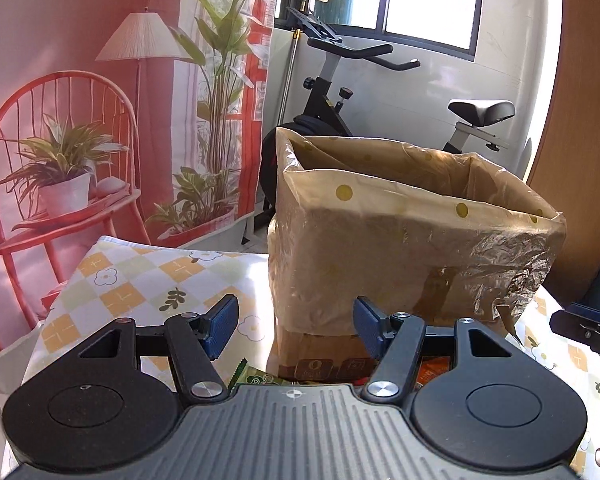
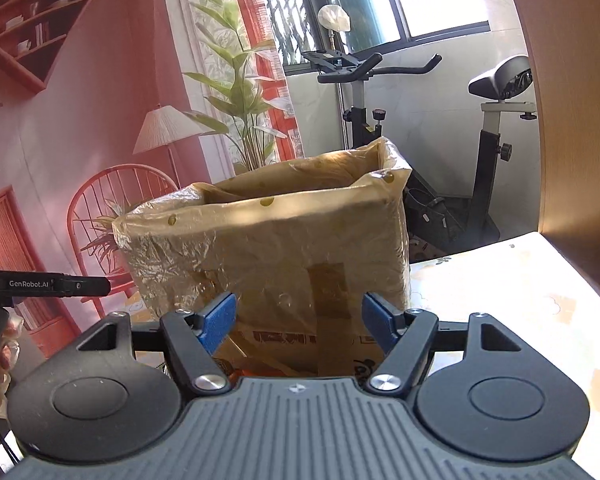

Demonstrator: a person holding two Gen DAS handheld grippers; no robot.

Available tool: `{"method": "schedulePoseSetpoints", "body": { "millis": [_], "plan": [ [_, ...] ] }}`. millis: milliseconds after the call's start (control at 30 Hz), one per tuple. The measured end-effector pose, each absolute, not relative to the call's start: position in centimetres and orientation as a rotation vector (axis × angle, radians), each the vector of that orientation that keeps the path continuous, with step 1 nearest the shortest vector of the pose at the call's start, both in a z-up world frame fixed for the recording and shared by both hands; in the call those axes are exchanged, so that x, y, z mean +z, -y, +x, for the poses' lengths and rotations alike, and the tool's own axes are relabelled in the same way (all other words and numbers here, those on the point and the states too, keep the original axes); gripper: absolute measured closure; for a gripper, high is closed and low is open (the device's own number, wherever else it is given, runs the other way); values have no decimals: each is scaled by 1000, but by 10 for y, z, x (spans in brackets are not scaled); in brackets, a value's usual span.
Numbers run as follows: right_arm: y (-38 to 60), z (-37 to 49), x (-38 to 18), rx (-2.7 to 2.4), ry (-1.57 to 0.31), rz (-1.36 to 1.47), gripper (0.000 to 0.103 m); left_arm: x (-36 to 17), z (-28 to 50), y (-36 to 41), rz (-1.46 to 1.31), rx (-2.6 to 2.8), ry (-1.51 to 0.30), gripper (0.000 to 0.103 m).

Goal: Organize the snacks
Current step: 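Open both tools to drop the snacks into the box and withdraw, then grasp the clear blue-printed cookie packet with the left tool while the right tool grasps the orange chip bag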

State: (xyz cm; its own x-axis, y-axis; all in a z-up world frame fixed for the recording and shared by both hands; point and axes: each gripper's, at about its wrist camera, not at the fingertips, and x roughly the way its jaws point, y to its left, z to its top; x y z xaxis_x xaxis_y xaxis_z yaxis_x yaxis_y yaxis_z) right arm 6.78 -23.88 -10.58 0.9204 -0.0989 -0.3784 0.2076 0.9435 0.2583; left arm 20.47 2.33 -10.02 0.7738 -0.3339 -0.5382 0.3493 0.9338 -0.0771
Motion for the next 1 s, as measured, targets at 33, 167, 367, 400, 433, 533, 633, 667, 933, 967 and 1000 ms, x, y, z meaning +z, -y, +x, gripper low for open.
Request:
{"method": "schedulePoseSetpoints", "body": {
  "millis": [33, 167, 367, 400, 433, 533, 633, 667, 933, 967, 1000],
  "plan": [
    [237, 67, -114, -163, -391, 310, 31, -104, 203, -25, 26, -370, -585, 37],
    [235, 72, -140, -176, -469, 357, 31, -112, 199, -30, 6, -372, -603, 37],
    [233, 106, -163, -147, -562, 400, 31, -123, 194, -28, -5, -371, -624, 37],
    [236, 113, -166, -147, -585, 418, 31, -125, 192, -26, -7, -372, -626, 37],
    [237, 118, -170, -159, -605, 430, 31, -125, 191, -26, -8, -373, -627, 37],
    [236, 118, -181, -165, -650, 432, 31, -130, 188, -28, -13, -376, -630, 37],
    [229, 105, -189, -117, -676, 435, 30, -140, 185, -30, -26, -376, -649, 38],
    [226, 100, -192, -102, -695, 421, 29, -144, 184, -30, -28, -376, -654, 38],
    [220, 87, -199, -100, -725, 373, 29, -173, 176, -27, -35, -395, -714, 38],
    [220, 87, -197, -99, -715, 362, 27, -174, 176, -28, -38, -395, -716, 38],
    [220, 87, -196, -95, -703, 354, 23, -175, 175, -29, -42, -395, -716, 38]
  ]
}}
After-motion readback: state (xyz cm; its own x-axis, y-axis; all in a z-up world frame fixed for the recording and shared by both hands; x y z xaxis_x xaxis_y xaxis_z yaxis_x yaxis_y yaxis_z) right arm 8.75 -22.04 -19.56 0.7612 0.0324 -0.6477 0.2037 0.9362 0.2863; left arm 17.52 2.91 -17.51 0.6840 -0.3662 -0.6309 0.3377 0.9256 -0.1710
